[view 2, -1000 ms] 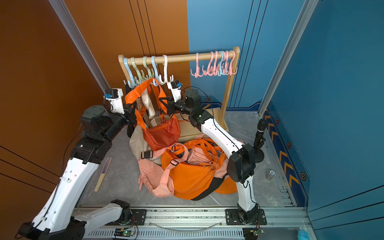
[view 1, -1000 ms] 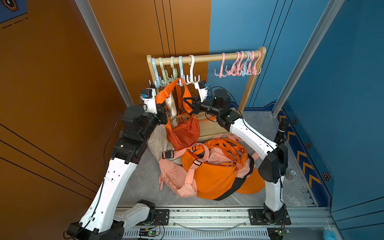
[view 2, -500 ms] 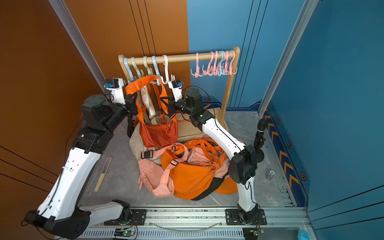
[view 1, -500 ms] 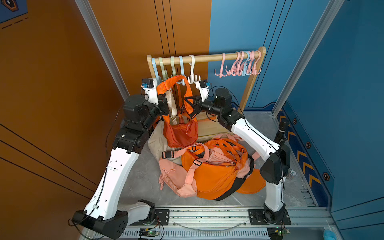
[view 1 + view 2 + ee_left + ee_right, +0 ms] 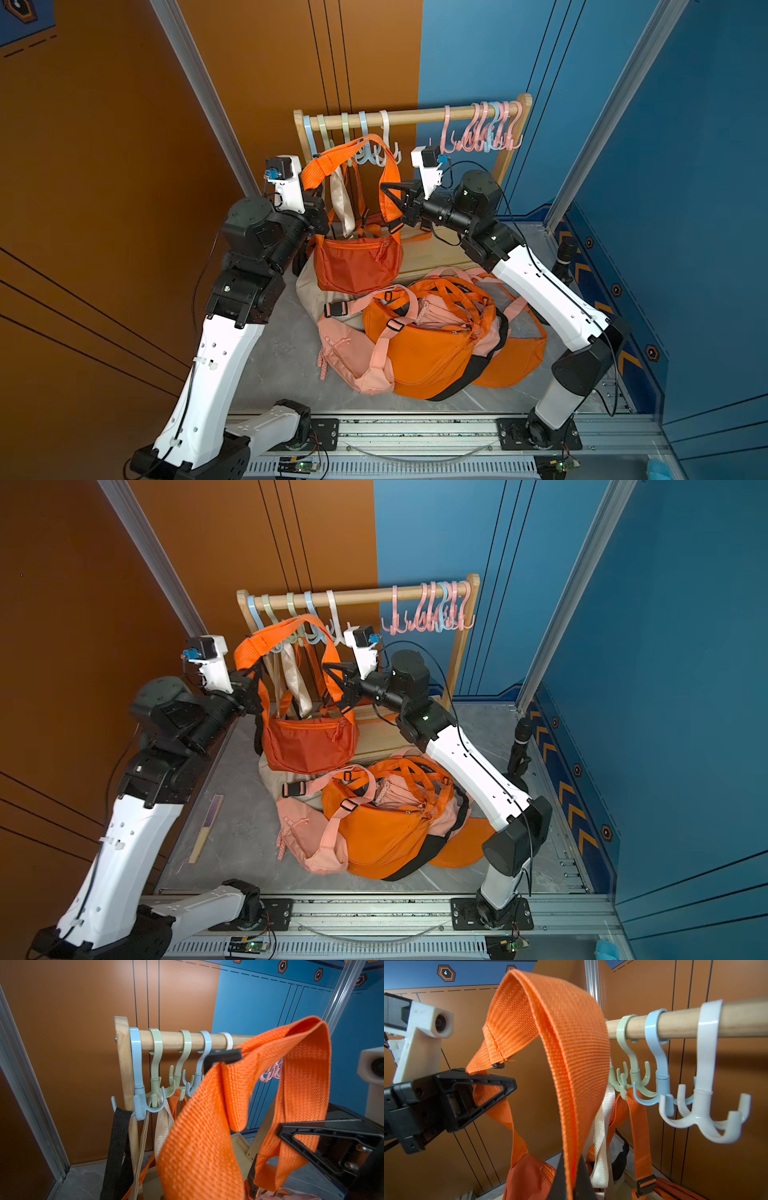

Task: Take the bag off the hook
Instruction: Pick up the bag from the hook.

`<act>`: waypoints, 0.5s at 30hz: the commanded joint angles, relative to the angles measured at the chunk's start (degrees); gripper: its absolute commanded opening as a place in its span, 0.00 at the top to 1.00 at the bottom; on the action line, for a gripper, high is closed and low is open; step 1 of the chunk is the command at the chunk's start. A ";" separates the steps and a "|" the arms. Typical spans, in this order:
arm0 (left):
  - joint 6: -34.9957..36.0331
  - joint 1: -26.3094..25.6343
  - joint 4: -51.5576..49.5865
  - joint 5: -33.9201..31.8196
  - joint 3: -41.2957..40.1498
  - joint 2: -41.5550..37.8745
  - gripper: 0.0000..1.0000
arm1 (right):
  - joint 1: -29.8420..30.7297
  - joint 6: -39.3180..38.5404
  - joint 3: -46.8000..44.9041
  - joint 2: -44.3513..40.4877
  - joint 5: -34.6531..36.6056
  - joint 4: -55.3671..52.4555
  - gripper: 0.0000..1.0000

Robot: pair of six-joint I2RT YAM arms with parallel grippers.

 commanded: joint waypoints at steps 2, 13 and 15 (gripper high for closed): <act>1.04 -0.39 -0.54 -1.25 -1.24 -4.04 1.00 | 1.58 -4.11 -1.86 -4.99 2.48 -3.05 1.00; 1.12 -0.37 -4.42 -3.04 -7.78 -16.12 1.00 | 12.35 -12.28 -4.75 -15.61 8.49 -12.04 1.00; 1.62 -0.32 -5.55 -3.90 -8.72 -18.66 1.00 | 14.75 -13.52 -5.23 -17.14 9.57 -13.27 1.00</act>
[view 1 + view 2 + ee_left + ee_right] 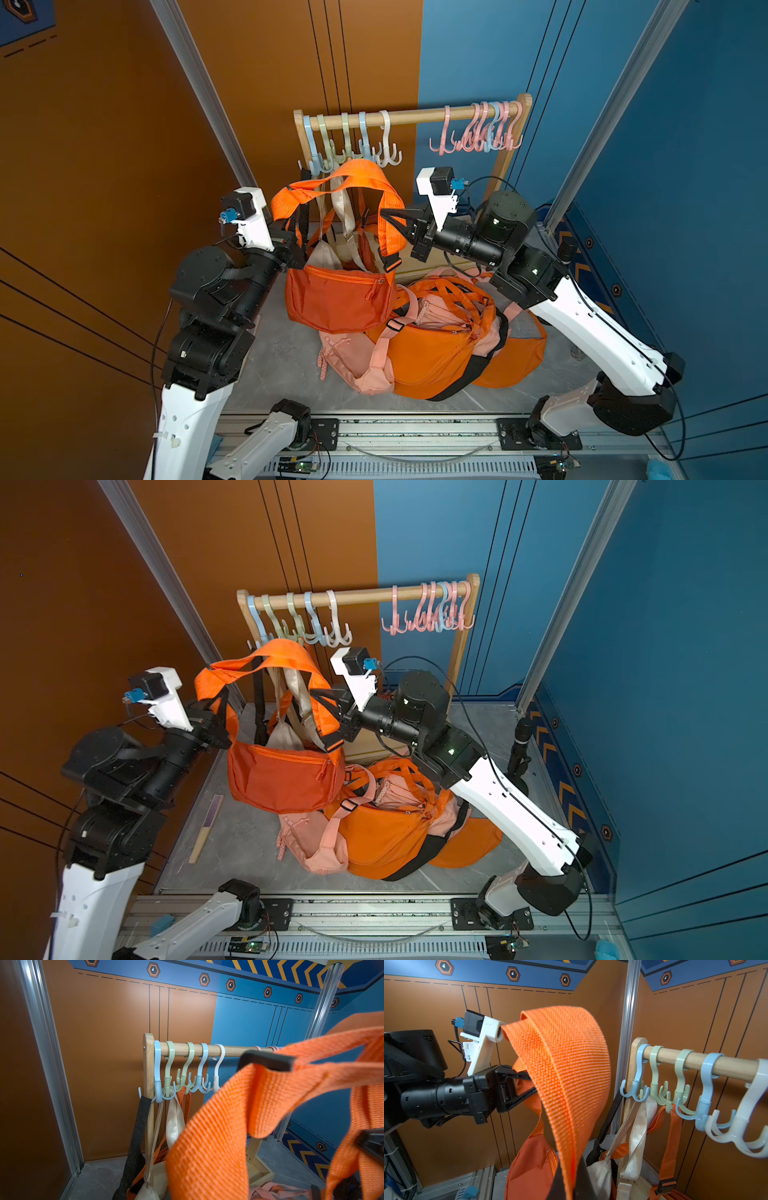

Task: Take the bag off the hook
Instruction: Pick up the bag from the hook, then place the bag inside the bag.

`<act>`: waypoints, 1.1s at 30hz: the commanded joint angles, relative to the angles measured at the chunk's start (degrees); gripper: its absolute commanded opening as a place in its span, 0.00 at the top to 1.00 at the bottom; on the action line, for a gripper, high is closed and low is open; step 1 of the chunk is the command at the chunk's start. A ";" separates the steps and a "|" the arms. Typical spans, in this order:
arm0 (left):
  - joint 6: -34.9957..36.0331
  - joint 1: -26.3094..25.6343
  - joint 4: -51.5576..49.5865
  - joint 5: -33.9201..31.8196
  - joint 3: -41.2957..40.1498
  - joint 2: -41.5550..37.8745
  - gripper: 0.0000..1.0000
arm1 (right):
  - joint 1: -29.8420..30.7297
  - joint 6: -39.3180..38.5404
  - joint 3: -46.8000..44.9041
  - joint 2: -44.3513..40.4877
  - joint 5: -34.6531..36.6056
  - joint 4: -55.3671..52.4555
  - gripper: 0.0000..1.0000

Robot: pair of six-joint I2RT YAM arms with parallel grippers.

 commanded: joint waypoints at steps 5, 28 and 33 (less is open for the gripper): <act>2.51 -0.34 -4.49 -5.97 -3.36 -8.68 1.00 | 9.58 -7.49 -4.70 -5.62 6.76 -5.19 1.00; 8.78 -8.70 -10.87 -40.59 -16.15 -26.22 1.00 | 30.05 -9.40 -14.55 -2.57 18.62 -5.45 1.00; 10.71 -15.51 -6.48 -48.28 -22.66 -27.15 1.00 | 27.40 -5.18 -18.90 -1.68 16.22 -2.03 1.00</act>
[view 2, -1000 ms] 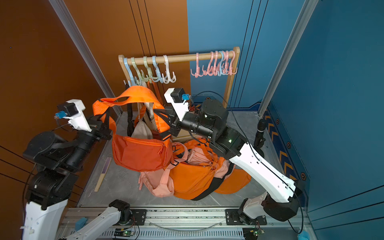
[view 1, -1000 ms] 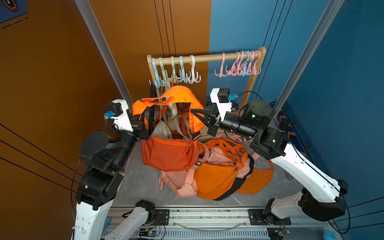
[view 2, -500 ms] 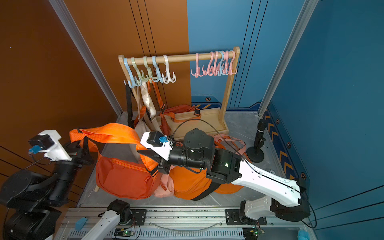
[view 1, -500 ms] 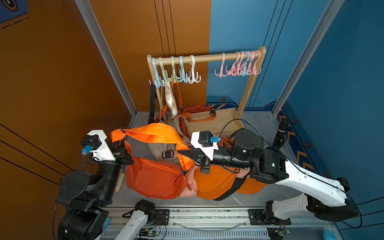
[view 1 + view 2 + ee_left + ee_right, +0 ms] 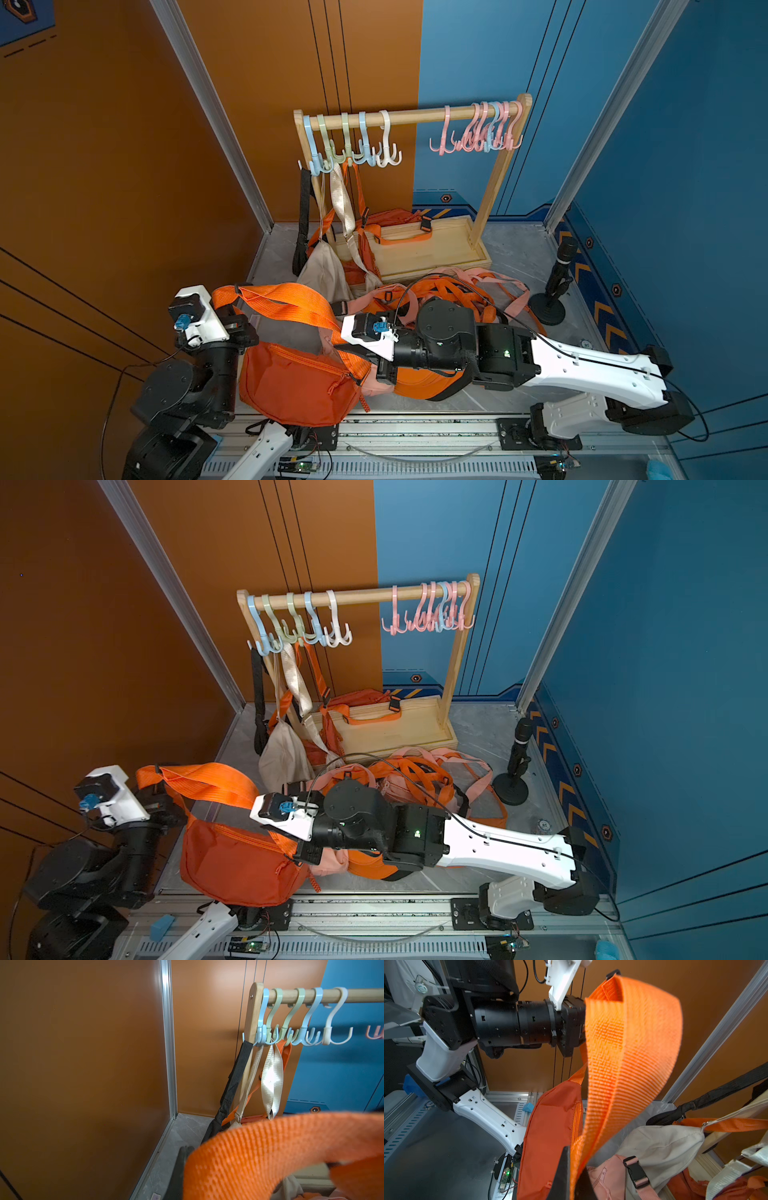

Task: Take the bag off the hook
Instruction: Place the bag inside the bag.

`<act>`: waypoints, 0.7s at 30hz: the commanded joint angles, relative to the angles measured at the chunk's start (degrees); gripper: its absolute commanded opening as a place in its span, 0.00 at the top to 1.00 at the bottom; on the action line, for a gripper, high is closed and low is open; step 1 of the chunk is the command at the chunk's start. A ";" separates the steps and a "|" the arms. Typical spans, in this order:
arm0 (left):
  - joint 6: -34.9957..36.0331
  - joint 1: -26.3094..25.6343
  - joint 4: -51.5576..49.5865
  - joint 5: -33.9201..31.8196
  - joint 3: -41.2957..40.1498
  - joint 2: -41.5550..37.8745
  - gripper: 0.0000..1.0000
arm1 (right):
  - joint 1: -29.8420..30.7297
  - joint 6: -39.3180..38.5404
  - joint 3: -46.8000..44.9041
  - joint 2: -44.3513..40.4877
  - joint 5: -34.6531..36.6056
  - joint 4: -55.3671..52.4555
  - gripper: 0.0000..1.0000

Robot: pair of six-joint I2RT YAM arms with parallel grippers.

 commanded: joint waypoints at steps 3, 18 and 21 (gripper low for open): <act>2.76 -5.29 7.07 -10.86 -4.74 0.23 1.00 | -3.94 6.34 -4.10 1.00 -2.51 5.15 1.00; -10.89 6.92 12.09 1.96 -16.42 11.31 1.00 | -16.02 17.06 -14.16 4.47 -12.89 14.99 1.00; -15.05 14.27 13.08 10.72 -18.17 13.24 1.00 | -17.85 18.20 -16.06 4.98 -14.01 16.75 1.00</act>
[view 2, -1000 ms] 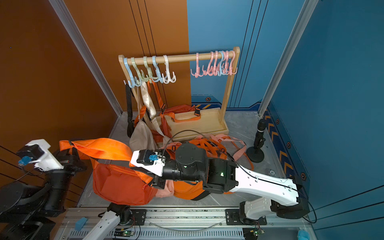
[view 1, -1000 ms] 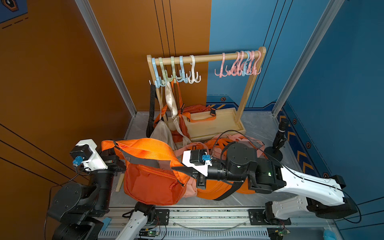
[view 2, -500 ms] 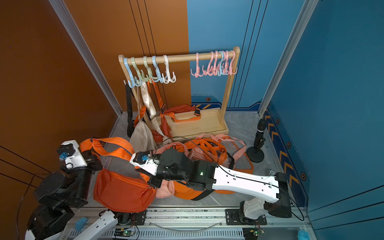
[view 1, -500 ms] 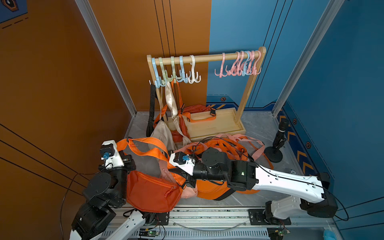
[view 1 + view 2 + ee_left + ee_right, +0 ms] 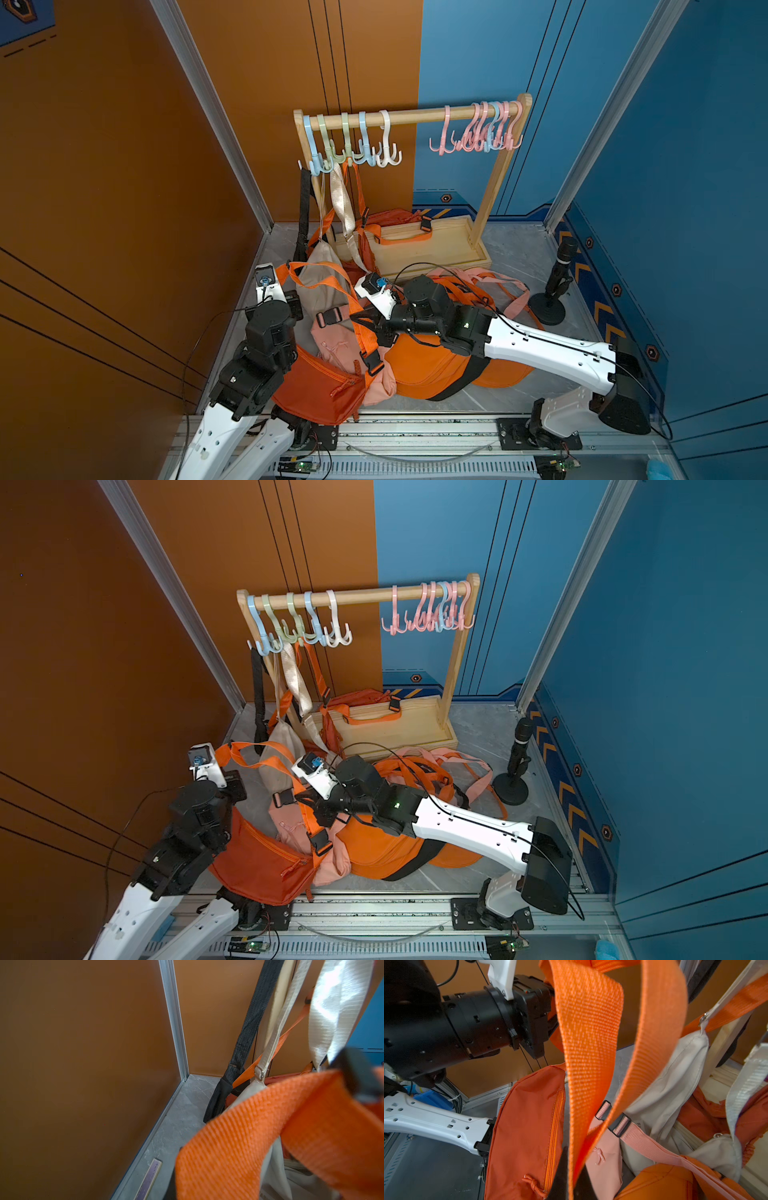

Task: Take the bag off the hook
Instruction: Place the bag inside the bag.

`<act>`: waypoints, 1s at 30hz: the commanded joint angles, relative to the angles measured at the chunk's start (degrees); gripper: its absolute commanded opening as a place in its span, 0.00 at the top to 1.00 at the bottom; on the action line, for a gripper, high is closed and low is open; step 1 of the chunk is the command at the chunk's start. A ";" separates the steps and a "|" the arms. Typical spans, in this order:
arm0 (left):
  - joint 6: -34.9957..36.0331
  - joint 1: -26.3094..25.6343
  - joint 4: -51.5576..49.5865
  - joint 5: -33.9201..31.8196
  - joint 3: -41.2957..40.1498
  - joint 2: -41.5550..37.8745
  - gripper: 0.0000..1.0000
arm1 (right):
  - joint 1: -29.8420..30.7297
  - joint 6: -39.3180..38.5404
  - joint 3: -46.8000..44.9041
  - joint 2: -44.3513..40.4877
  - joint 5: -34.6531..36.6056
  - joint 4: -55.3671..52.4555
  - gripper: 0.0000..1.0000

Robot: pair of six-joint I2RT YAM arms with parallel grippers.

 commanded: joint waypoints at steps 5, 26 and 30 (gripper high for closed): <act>-9.33 10.36 5.29 16.26 -2.84 5.77 1.00 | -3.93 4.87 -3.53 2.80 -4.86 7.13 1.00; -12.04 15.11 17.81 21.65 1.70 30.12 1.00 | -14.92 14.19 -5.79 15.87 -8.98 19.12 1.00; -11.86 15.21 18.24 21.73 3.42 32.89 1.00 | -16.78 15.83 -6.11 16.68 -9.87 20.66 1.00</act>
